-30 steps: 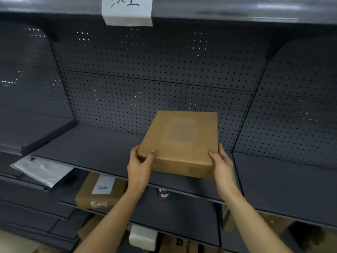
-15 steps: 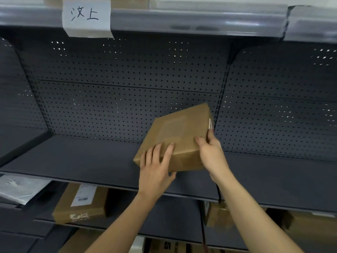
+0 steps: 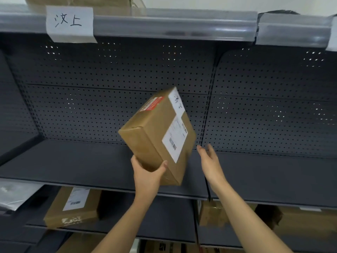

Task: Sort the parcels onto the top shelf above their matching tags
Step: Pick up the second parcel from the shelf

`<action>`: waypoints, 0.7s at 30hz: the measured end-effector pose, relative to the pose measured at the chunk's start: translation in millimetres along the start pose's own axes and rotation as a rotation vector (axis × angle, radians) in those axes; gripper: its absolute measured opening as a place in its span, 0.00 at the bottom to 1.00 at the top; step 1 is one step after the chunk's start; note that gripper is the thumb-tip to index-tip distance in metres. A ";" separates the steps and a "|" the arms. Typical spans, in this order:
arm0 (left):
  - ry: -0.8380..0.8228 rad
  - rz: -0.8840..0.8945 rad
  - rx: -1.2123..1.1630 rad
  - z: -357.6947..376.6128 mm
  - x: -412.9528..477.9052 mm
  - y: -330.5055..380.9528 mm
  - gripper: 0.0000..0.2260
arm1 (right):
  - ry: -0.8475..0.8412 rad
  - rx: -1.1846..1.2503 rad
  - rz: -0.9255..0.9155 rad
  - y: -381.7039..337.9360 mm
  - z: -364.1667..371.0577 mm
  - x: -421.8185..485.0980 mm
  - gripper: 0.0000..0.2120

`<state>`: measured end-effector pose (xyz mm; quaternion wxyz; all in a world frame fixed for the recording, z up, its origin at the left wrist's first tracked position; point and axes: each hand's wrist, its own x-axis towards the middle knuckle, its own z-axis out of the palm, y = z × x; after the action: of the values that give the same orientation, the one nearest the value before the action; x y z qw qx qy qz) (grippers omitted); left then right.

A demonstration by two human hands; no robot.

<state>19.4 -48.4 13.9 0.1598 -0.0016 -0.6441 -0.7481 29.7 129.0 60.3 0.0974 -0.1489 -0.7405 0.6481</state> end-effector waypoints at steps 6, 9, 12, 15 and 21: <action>-0.027 -0.268 -0.507 6.5 -11.0 -9.9 0.23 | -0.100 0.211 0.179 37.2 2.2 5.1 0.46; -0.112 -0.295 -0.590 9.4 -21.1 -15.1 0.29 | -0.179 0.330 0.120 36.8 2.4 0.3 0.29; -0.171 -0.310 -0.624 12.2 -27.9 -21.1 0.29 | -0.175 0.418 0.038 30.9 -0.7 -3.2 0.24; -0.177 -0.264 -0.594 10.8 -27.5 -20.7 0.36 | -0.139 0.449 -0.016 25.4 -6.9 -3.6 0.22; 0.026 -0.086 -0.407 -27.1 -10.3 -0.9 0.49 | -0.124 0.355 -0.118 13.2 -14.8 -0.2 0.33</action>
<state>34.4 -72.0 6.4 0.1324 0.0032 -0.4771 -0.8688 36.2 144.2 49.3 0.1144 -0.0456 -0.6266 0.7696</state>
